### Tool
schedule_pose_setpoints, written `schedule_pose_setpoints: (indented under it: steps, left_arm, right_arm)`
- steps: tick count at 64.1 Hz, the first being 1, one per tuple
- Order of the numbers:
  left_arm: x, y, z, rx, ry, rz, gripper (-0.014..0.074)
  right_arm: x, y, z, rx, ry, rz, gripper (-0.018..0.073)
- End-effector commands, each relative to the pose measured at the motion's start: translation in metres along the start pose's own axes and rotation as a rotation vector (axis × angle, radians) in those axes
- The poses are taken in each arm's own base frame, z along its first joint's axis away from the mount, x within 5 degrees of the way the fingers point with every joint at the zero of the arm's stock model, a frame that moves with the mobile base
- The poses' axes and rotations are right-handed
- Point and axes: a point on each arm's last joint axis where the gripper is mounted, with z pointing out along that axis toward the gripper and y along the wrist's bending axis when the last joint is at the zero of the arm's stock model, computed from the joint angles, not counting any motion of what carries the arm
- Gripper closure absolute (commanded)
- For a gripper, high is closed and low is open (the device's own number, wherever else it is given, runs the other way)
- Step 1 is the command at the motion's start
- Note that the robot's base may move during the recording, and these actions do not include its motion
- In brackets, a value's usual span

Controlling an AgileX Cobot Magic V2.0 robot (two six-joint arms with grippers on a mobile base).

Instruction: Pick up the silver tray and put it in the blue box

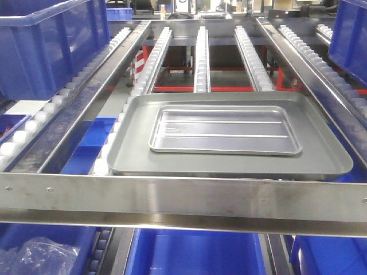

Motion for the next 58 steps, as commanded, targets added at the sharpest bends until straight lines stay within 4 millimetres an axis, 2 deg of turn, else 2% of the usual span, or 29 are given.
schedule_pose_setpoints:
  steps: [1,7,12,14,19,26,33,39,44,50,58]
  left_arm:
    - [-0.012,0.0,-0.002,0.0,-0.127,-0.006,0.0692]
    - [-0.02,0.0,-0.003,-0.002,-0.176,-0.026,0.0692]
    - [-0.04,-0.001,-0.004,0.003,-0.208,-0.017,0.0692]
    - [-0.054,-0.003,-0.004,0.008,-0.201,0.024,0.0692]
    - [-0.086,-0.005,-0.004,0.002,-0.112,0.105,0.0691]
    - [-0.126,-0.007,0.006,-0.006,0.021,0.094,0.0679]
    - [-0.151,-0.01,0.03,0.004,0.123,0.046,0.0601]
    - [-0.159,-0.013,0.057,0.018,0.216,-0.011,0.0461]
    - [-0.156,-0.019,0.082,0.065,0.292,-0.046,0.0336]
    - [-0.151,-0.036,0.107,0.17,0.372,-0.042,0.0306]
    - [-0.147,-0.078,0.141,0.358,0.491,-0.026,0.0306]
  right_arm:
    - [-0.01,0.0,-0.002,-0.004,-0.125,-0.006,0.0503]
    - [-0.015,0.001,-0.003,-0.007,-0.175,-0.004,0.0503]
    - [-0.03,0.002,-0.006,-0.013,-0.232,0.009,0.0503]
    - [-0.041,0.003,-0.008,-0.015,-0.25,0.009,0.0503]
    - [-0.069,0.005,-0.016,-0.018,-0.262,0.009,0.0503]
    - [-0.102,0.008,-0.018,-0.014,-0.192,0.007,0.0497]
    - [-0.125,0.01,-0.002,-0.007,-0.093,0.007,0.0426]
    - [-0.132,0.011,0.019,0.001,0.004,0.006,0.0305]
    - [-0.136,0.011,0.041,0.007,0.098,0.007,0.0199]
    - [-0.141,0.012,0.064,0.015,0.206,0.007,0.0148]
    - [-0.152,0.017,0.091,-0.002,0.348,0.002,0.0143]
